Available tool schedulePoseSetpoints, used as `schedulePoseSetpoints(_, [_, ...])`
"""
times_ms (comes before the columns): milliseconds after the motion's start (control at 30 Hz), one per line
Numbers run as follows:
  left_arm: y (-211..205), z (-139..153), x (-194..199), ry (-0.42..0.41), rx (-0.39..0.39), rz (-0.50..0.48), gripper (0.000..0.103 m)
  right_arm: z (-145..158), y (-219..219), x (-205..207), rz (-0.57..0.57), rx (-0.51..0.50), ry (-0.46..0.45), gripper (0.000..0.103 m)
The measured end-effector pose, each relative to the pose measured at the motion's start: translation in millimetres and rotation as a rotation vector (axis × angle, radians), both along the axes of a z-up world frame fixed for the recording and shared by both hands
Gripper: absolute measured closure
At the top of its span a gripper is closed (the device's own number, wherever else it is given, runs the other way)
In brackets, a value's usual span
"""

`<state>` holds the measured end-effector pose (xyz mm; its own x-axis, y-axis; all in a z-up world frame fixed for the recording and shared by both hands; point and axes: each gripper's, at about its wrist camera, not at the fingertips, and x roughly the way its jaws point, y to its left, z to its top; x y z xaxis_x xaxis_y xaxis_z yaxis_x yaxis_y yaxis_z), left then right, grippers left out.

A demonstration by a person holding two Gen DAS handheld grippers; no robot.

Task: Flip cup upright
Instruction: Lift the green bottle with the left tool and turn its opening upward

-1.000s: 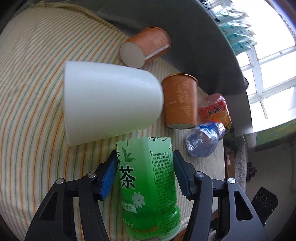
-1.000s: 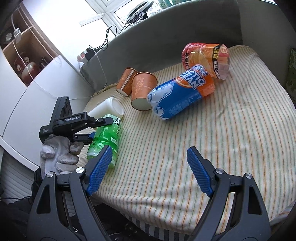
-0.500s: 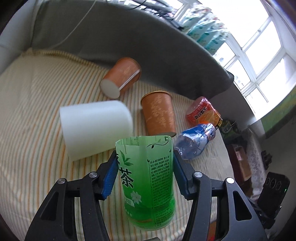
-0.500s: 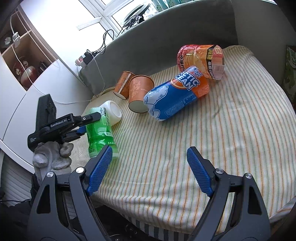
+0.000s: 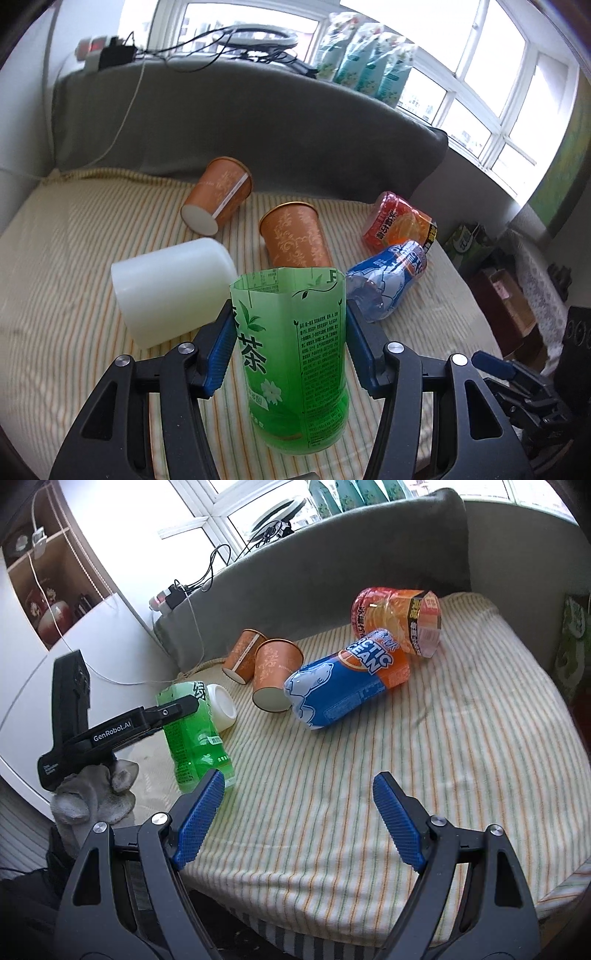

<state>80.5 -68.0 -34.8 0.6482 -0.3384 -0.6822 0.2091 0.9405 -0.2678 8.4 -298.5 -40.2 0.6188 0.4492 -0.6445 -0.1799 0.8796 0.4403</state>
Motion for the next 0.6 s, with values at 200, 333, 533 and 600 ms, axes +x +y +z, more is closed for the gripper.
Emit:
schedulePoseSetpoints(200, [-7.4, 1.2, -4.7, -0.035, 0.036, -0.013, 0.048, 4.7, 3.6, -5.8, -0.014, -0.050, -0.029, 0.018])
schedulePoseSetpoints(333, [-10.5, 2.3, -4.9, -0.050, 0.054, -0.017, 0.048, 5.8, 5.3, -7.9, -0.020, -0.066, -0.034, 0.018])
schedulePoseSetpoints(533, [-12.6, 4.4, -4.6, -0.066, 0.065, -0.020, 0.048, 5.4, 4.8, -8.6, -0.027, -0.068, -0.032, 0.018])
schedulePoseSetpoints(600, [-13.9, 3.7, -4.6, -0.071, 0.073, -0.021, 0.048, 5.3, 4.3, -9.1, -0.029, -0.067, -0.030, 0.018])
